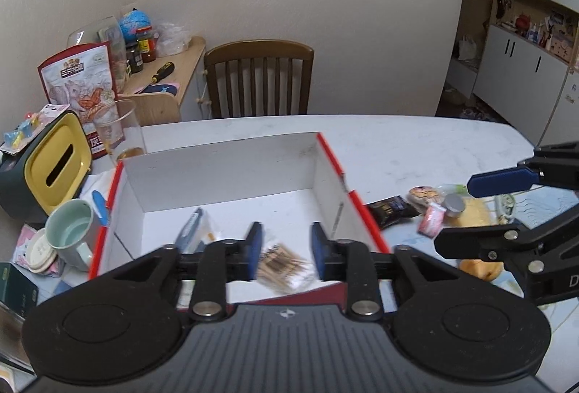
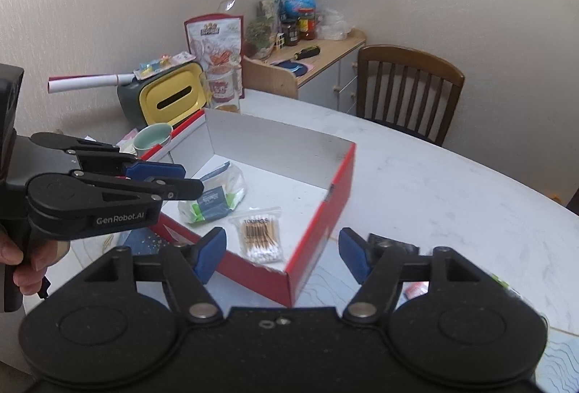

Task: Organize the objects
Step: 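Withdraw both tools from the box back over the table items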

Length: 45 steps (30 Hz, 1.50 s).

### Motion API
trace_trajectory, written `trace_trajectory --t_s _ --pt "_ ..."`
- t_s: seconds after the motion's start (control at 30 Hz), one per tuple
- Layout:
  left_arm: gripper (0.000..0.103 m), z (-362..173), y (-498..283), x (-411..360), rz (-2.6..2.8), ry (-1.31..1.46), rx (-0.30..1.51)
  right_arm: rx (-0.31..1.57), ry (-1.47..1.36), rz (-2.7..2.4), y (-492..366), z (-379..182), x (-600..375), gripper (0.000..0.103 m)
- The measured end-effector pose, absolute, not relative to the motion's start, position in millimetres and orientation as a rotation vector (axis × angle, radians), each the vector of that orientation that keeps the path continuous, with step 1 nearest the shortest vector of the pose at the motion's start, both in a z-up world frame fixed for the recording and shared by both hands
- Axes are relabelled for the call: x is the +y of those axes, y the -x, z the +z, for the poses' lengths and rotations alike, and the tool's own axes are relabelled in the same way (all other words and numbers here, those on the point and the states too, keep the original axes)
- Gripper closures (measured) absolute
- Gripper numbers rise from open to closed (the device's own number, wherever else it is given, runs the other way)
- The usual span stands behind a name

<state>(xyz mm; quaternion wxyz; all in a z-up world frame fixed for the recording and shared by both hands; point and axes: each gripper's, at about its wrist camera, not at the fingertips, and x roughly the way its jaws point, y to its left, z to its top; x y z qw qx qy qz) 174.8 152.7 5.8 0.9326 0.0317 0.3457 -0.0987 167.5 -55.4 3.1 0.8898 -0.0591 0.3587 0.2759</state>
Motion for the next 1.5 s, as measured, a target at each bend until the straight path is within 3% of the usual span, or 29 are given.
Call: trace_trajectory --t_s 0.03,0.1,0.33,0.47,0.7,0.97,1.1,1.5 --pt "0.048 6.8 -172.3 148.5 -0.203 -0.065 0.703 0.741 0.119 0.570 -164.3 3.5 -62.9 0.033" --pt "0.038 9.2 -166.5 139.4 -0.207 -0.080 0.682 0.736 0.112 0.559 -159.0 2.7 -76.8 0.033" --pt "0.038 11.8 -154.6 103.7 -0.234 -0.080 0.689 0.721 0.096 0.516 -143.1 0.0 -128.6 0.031" --pt "0.027 10.1 -148.6 81.6 -0.250 -0.062 0.691 0.715 0.074 0.476 -135.6 -2.7 -163.3 0.029" --pt "0.025 0.9 -141.1 45.7 -0.286 -0.036 0.695 0.715 0.035 0.392 -128.9 -8.1 -218.9 0.024" --pt "0.015 -16.3 -132.8 9.7 -0.322 -0.025 0.724 0.734 0.017 0.322 -121.0 -22.9 -269.5 0.023" --pt "0.000 -24.0 -128.2 -2.5 -0.338 -0.011 0.717 0.747 0.015 0.300 -118.5 -31.7 -285.2 0.023" --pt "0.000 -51.6 -116.9 -46.8 -0.290 -0.076 0.701 0.774 0.013 0.227 -132.8 -55.3 -323.7 0.023"
